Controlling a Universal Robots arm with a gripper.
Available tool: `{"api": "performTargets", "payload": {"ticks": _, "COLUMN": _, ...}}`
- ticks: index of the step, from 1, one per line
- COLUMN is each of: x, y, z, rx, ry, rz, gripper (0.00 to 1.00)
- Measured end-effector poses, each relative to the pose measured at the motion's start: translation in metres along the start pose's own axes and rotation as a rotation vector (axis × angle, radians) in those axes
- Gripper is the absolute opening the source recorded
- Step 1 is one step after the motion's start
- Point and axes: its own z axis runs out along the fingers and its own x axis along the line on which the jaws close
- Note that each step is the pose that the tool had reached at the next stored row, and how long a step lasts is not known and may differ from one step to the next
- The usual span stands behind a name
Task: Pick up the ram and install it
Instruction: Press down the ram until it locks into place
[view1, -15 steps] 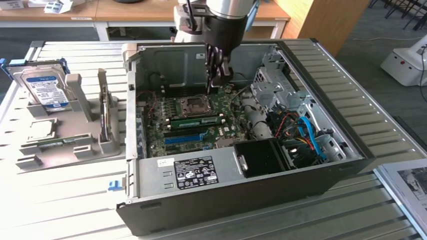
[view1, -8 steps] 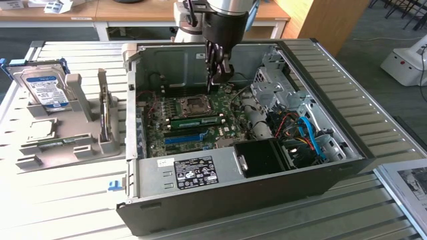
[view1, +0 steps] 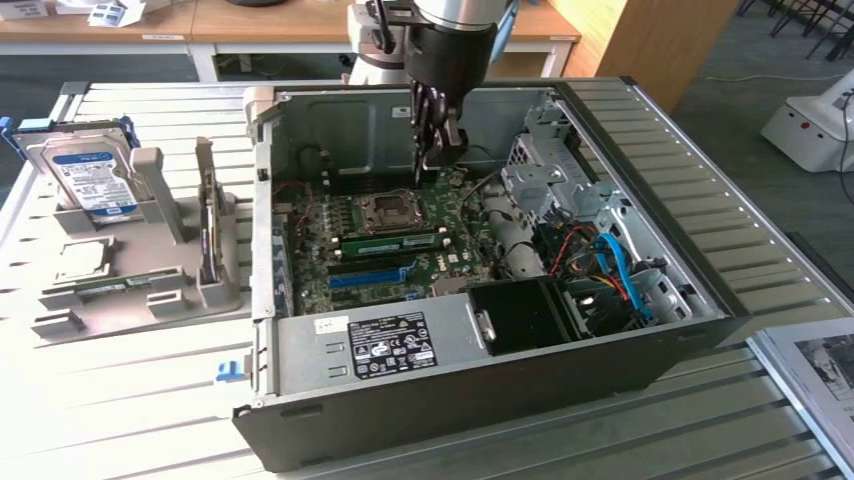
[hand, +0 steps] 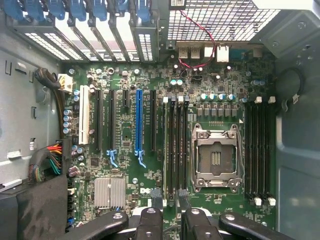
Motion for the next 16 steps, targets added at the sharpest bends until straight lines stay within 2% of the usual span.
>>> {"api": "performTargets", "payload": {"ticks": 5, "x": 0.0, "y": 0.0, "z": 0.0, "rx": 0.0, "ry": 0.0, "rz": 0.0, "gripper": 0.24}}
{"api": "performTargets", "payload": {"ticks": 6, "x": 0.0, "y": 0.0, "z": 0.0, "rx": 0.0, "ry": 0.0, "rz": 0.0, "gripper": 0.17}}
{"api": "performTargets", "payload": {"ticks": 7, "x": 0.0, "y": 0.0, "z": 0.0, "rx": 0.0001, "ry": 0.0, "rz": 0.0, "gripper": 0.17}}
{"api": "performTargets", "payload": {"ticks": 8, "x": 0.0, "y": 0.0, "z": 0.0, "rx": 0.0001, "ry": 0.0, "rz": 0.0, "gripper": 0.11}}
{"api": "performTargets", "payload": {"ticks": 16, "x": 0.0, "y": 0.0, "z": 0.0, "rx": 0.0, "ry": 0.0, "rz": 0.0, "gripper": 0.11}}
